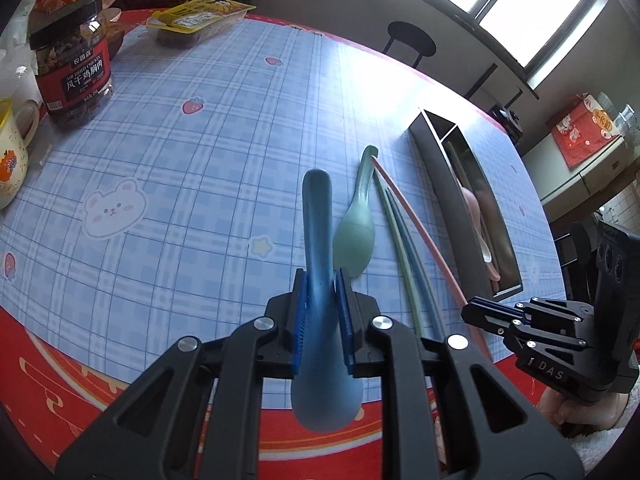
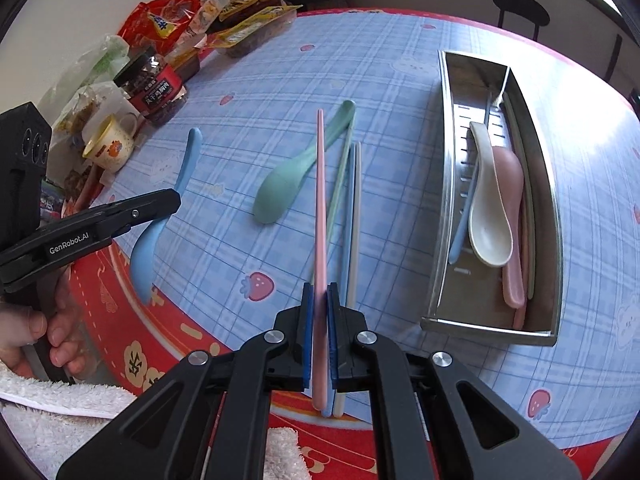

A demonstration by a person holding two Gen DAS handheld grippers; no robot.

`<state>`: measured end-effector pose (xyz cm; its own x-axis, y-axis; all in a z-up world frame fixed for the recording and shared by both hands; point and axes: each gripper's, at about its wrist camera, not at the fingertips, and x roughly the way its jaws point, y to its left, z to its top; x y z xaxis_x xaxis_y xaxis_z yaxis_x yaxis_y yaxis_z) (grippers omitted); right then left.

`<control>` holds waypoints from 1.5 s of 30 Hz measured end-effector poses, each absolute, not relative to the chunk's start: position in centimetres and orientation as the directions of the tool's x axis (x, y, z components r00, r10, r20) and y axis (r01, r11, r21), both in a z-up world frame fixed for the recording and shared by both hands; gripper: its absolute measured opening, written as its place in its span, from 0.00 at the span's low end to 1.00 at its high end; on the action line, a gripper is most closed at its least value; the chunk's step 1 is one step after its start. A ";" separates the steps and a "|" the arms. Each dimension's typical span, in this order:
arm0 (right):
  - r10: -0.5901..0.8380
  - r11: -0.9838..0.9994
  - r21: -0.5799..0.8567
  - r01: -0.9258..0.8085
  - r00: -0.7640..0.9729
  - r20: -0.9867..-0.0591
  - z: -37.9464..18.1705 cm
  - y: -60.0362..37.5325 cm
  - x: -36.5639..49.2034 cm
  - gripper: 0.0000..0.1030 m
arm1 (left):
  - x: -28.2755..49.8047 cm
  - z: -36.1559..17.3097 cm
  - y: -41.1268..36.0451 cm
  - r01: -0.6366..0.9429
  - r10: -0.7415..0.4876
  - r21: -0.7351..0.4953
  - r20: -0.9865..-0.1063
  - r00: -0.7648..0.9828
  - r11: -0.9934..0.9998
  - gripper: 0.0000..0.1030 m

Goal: Organize utensils
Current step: 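Lift the blue spoon and pink chopstick with both tools toward the steel tray, then lower the blue spoon into the tray and open the left tool while the right tool lowers the pink chopstick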

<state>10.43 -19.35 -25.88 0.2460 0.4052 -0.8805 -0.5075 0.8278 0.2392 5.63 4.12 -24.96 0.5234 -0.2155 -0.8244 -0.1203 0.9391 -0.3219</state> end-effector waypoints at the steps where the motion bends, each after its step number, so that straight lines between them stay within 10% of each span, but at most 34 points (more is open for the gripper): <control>1: 0.411 0.823 0.238 -0.516 0.252 -0.876 -25.4 -19.2 10.5 0.07 | 5.5 -24.6 4.0 -0.120 -0.211 -0.320 -0.820 0.531 0.940 0.18; 45: 0.334 0.942 0.257 -0.214 0.541 -0.772 -21.6 -30.1 15.2 0.07 | 16.7 -20.4 -6.8 0.093 -0.448 -0.465 -0.751 0.485 0.880 0.18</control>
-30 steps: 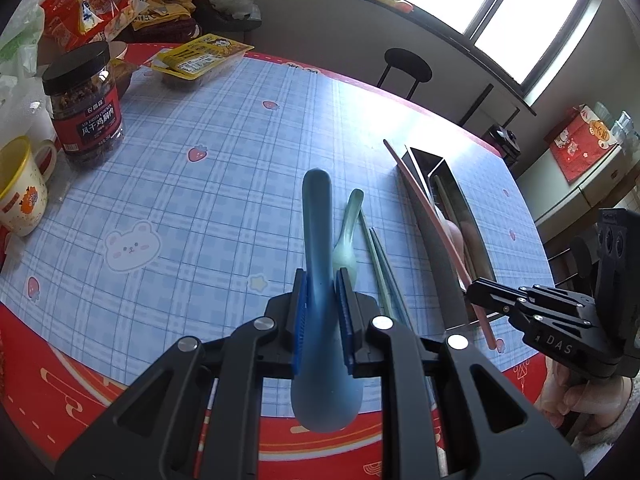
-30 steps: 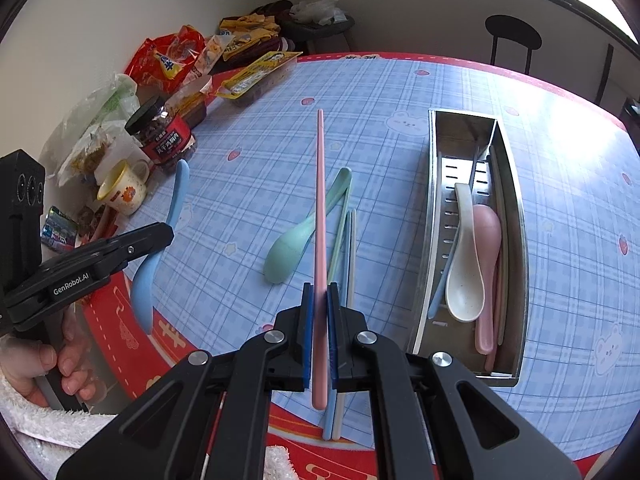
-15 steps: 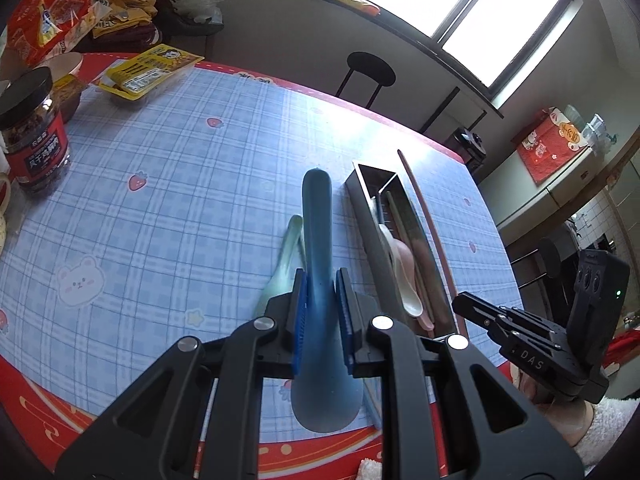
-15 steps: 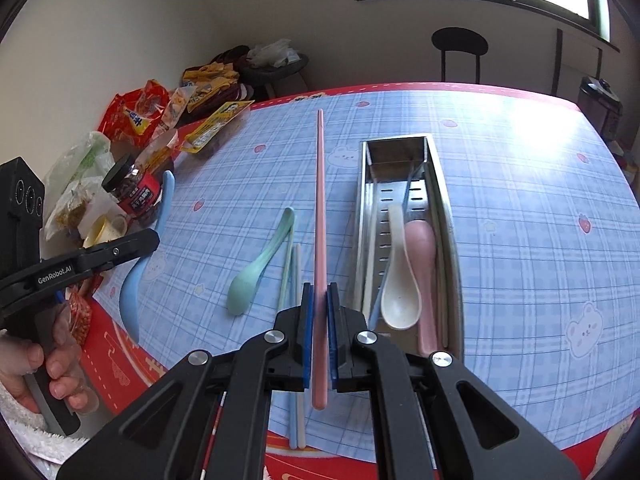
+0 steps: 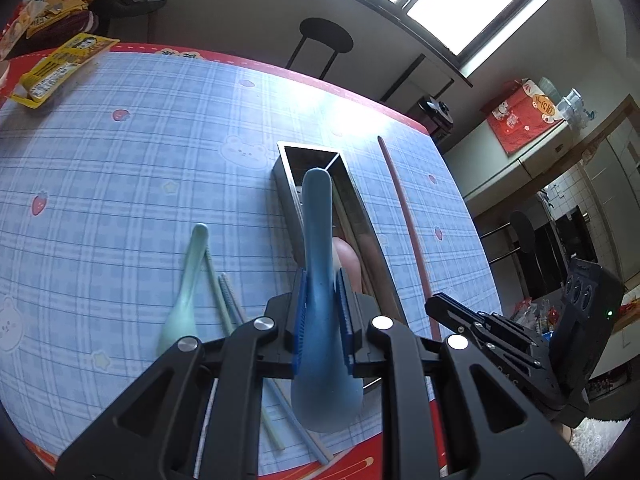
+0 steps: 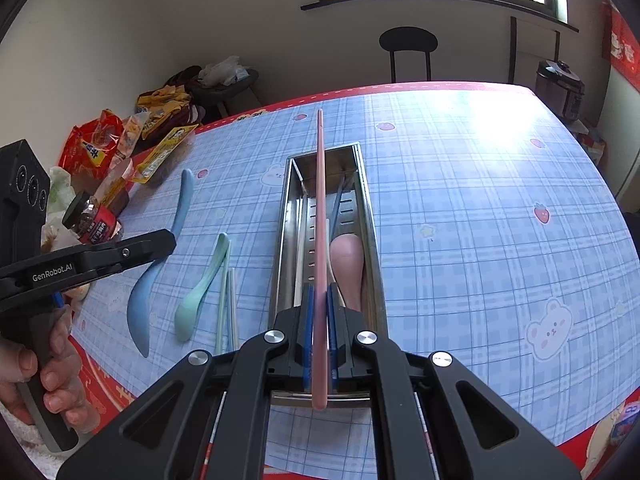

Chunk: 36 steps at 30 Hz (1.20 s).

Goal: Organize utensils
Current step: 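Lower the blue spoon into the tray and open the left tool while the right tool lowers the pink chopstick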

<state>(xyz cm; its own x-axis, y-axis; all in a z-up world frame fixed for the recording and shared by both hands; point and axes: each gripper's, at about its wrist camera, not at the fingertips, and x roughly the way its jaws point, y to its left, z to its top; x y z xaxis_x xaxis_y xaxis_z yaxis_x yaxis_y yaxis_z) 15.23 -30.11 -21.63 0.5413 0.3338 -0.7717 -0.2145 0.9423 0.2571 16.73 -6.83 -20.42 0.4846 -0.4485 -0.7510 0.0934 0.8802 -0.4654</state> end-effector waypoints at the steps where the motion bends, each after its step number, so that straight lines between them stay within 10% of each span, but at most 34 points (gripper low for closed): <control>1: 0.331 0.943 0.256 -0.211 0.539 -0.775 -21.9 -30.1 15.5 0.07 | 17.2 -20.8 -7.3 0.094 -0.453 -0.468 -0.756 0.473 0.879 0.18; 36: 0.293 0.955 0.242 -0.171 0.439 -0.849 -26.6 -30.4 19.9 0.07 | 25.5 -28.6 -14.6 -0.019 -0.448 -0.475 -0.841 0.303 0.880 0.18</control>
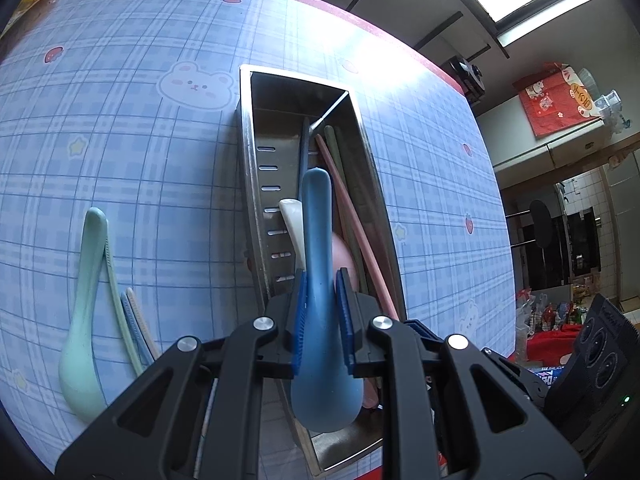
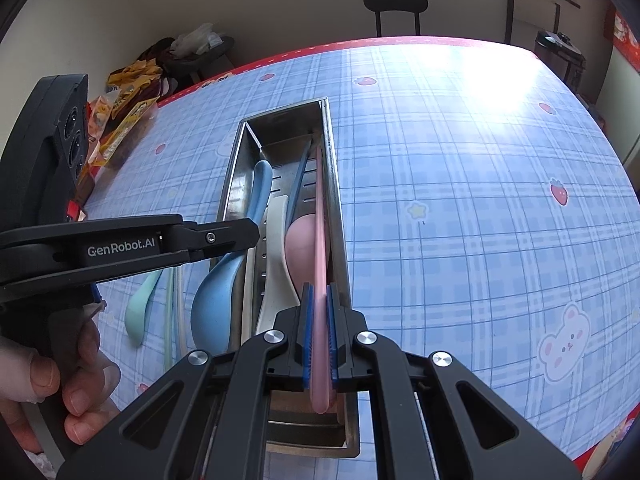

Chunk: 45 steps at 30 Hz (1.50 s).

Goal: Organize utensils
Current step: 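Lower the blue spoon into the tray and open the left tool while the right tool lowers the pink chopstick, then move the right tool to the beige chopstick and close on it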

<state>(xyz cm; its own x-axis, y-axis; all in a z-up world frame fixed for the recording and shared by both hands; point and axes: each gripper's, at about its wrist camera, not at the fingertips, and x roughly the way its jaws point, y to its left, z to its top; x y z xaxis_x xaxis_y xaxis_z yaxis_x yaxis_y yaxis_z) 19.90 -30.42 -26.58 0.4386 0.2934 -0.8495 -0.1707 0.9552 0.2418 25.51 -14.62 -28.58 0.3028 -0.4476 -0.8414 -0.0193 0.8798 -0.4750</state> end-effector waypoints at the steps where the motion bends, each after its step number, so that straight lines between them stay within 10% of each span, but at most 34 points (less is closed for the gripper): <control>1: 0.295 0.955 0.246 -0.168 0.434 -0.851 -26.6 -30.4 20.1 0.07 | 25.6 -28.6 -14.7 -0.017 -0.449 -0.476 -0.841 0.302 0.879 0.18; 22: 0.329 0.944 0.280 -0.173 0.524 -0.785 -22.3 -31.4 14.9 0.08 | 20.6 -20.7 -7.0 0.145 -0.322 -0.289 -0.799 0.508 0.946 0.24; 45: 0.363 0.921 0.244 -0.303 0.445 -0.819 -26.1 -26.4 8.4 0.08 | 7.3 -25.5 -0.5 0.069 -0.309 -0.316 -0.820 0.482 0.946 0.24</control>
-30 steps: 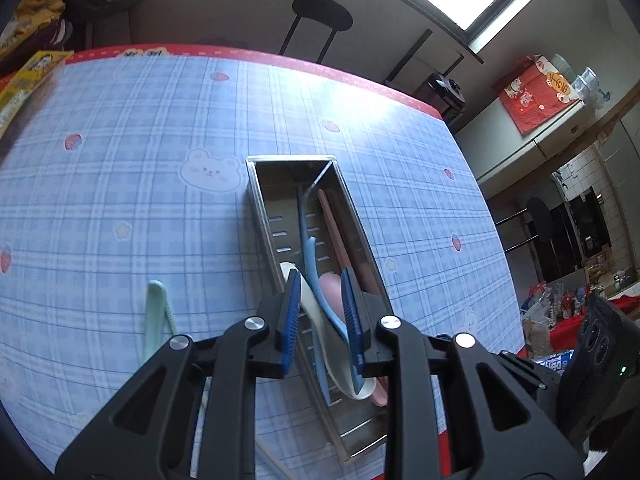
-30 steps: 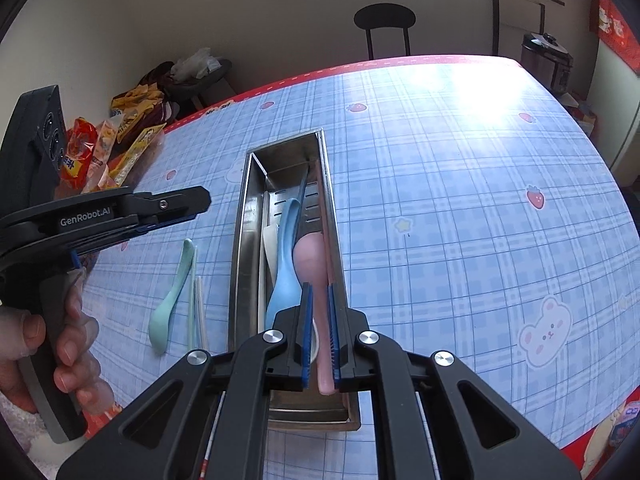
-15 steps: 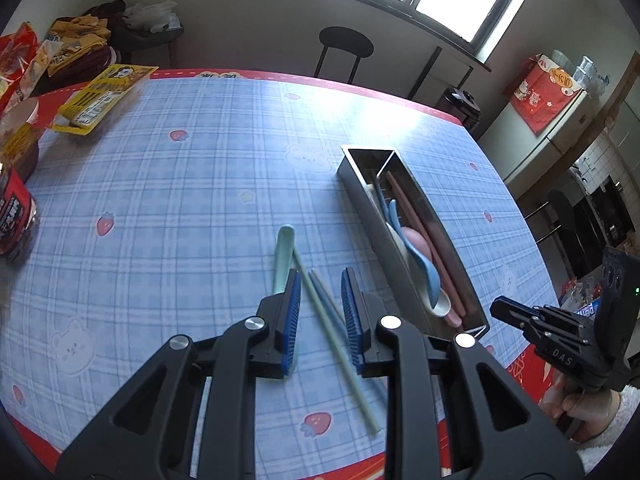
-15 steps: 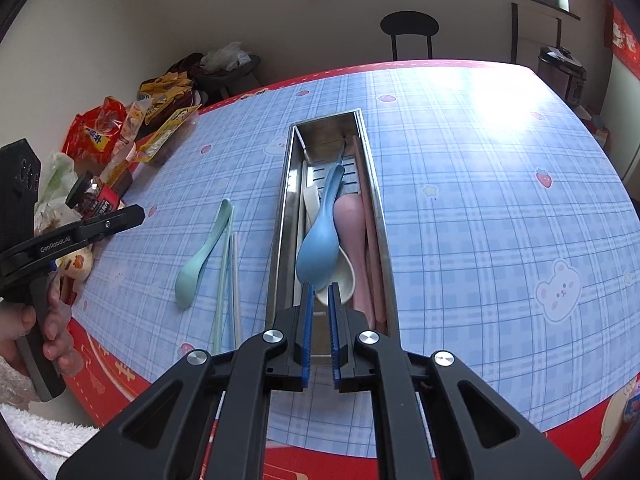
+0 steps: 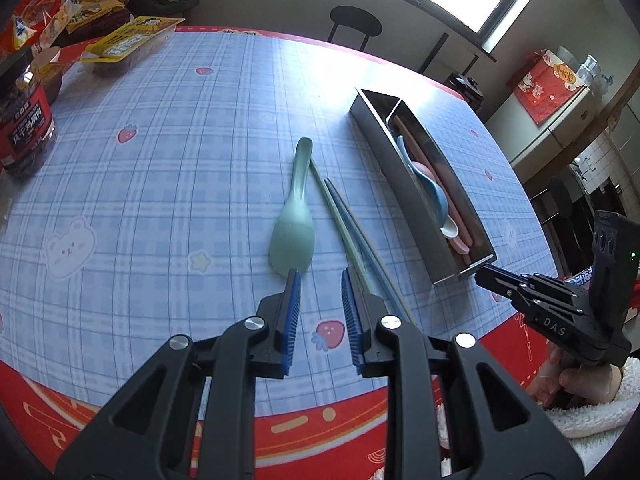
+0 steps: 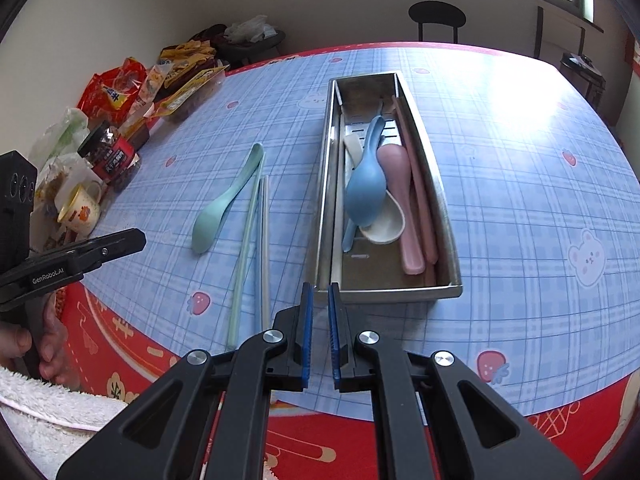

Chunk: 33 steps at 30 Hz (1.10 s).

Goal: Organize utensils
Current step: 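Move the right tool to the beige chopstick and close on it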

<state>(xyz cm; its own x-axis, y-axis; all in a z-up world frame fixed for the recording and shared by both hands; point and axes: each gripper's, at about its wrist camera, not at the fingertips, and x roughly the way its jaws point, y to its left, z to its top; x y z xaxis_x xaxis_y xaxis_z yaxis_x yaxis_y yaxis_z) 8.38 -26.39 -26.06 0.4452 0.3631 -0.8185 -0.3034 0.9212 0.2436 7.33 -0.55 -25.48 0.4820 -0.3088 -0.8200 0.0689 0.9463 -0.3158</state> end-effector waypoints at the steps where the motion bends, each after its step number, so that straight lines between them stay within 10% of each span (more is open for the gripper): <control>1: 0.364 0.919 0.241 -0.313 0.436 -0.823 -26.4 -25.9 8.2 0.08 | 7.1 -25.8 -0.4 0.064 -0.311 -0.320 -0.822 0.477 0.945 0.25; 33: 0.288 0.917 0.140 -0.373 0.377 -0.880 -30.2 -19.9 8.4 0.13 | 4.9 -27.1 1.1 0.100 -0.305 -0.291 -0.844 0.441 0.951 0.37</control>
